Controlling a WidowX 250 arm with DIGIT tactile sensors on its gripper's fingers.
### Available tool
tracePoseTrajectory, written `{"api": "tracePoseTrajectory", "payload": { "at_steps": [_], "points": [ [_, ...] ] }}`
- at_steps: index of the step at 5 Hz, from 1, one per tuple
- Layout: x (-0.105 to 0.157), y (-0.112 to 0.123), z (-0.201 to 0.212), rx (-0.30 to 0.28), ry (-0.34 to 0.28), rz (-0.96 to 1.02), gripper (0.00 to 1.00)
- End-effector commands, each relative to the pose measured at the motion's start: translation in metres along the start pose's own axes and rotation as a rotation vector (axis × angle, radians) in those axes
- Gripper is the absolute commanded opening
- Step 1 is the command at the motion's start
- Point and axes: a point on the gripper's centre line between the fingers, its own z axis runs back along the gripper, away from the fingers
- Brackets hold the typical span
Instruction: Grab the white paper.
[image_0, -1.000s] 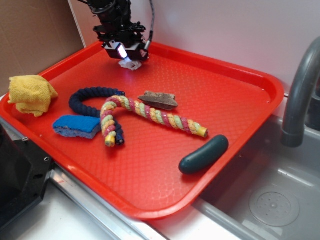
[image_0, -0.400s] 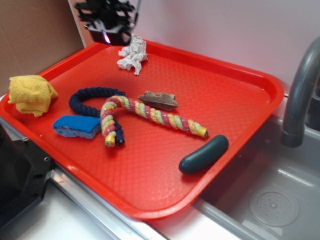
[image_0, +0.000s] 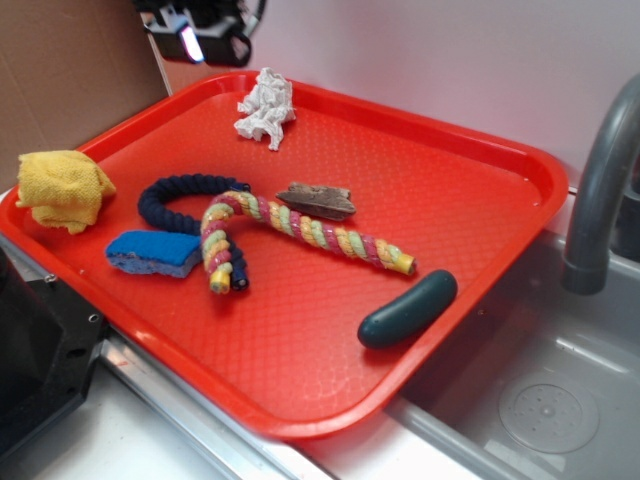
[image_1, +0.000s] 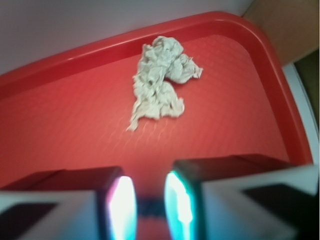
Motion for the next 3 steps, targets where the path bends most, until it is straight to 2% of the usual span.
{"api": "tracePoseTrajectory", "payload": {
  "at_steps": [1, 2, 3],
  "points": [
    [0.052, 0.001, -0.036, -0.041, -0.072, -0.076, 1.00],
    [0.063, 0.004, -0.051, -0.039, -0.046, -0.080, 1.00],
    [0.068, 0.010, -0.057, -0.013, -0.048, -0.088, 1.00]
  ]
}}
